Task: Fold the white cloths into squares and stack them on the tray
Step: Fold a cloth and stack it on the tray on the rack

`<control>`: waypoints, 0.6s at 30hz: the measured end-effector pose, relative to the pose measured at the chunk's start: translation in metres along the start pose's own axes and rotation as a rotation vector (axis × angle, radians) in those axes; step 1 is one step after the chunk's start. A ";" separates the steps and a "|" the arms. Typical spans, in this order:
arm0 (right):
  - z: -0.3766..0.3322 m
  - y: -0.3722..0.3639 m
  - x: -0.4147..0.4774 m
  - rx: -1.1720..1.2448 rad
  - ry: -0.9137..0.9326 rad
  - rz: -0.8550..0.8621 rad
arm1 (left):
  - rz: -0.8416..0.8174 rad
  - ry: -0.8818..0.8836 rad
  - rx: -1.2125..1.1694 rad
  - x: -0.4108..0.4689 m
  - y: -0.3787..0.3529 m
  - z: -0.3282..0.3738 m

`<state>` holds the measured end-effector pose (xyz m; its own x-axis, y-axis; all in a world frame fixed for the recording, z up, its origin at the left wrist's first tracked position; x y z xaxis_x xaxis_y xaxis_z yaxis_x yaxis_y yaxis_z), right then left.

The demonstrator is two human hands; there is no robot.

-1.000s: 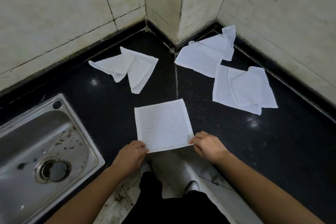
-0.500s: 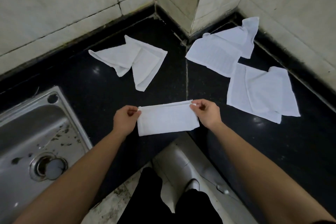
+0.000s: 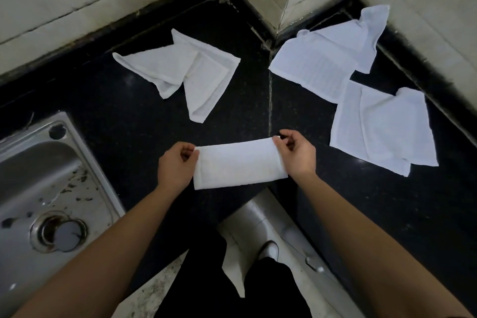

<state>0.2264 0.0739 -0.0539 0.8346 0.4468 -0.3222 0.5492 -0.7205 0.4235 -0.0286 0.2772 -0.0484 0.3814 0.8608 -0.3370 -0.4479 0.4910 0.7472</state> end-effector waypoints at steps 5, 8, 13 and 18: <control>-0.018 0.012 -0.025 0.165 0.140 0.297 | 0.116 -0.185 0.148 -0.016 0.003 0.004; -0.034 -0.020 -0.042 0.467 0.128 0.245 | 0.159 -0.481 0.457 -0.032 -0.005 0.010; -0.055 -0.105 -0.059 0.722 -0.014 -0.017 | 0.009 -0.567 0.729 -0.027 -0.030 -0.005; -0.044 -0.131 -0.059 0.607 0.033 -0.116 | 0.020 -0.564 0.786 -0.024 -0.033 -0.005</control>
<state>0.1070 0.1655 -0.0536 0.7771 0.5497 -0.3065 0.5222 -0.8350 -0.1735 -0.0274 0.2410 -0.0677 0.8036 0.5764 -0.1484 0.1320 0.0706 0.9887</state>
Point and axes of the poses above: each hand's wrist, its own x-axis towards the middle knuckle, its own y-axis out of the back of the hand, z = x × y, the point moved 7 cm from there along x, towards the middle knuckle, and after that the axes turned 11 degrees about x, right-handed, at the moved point
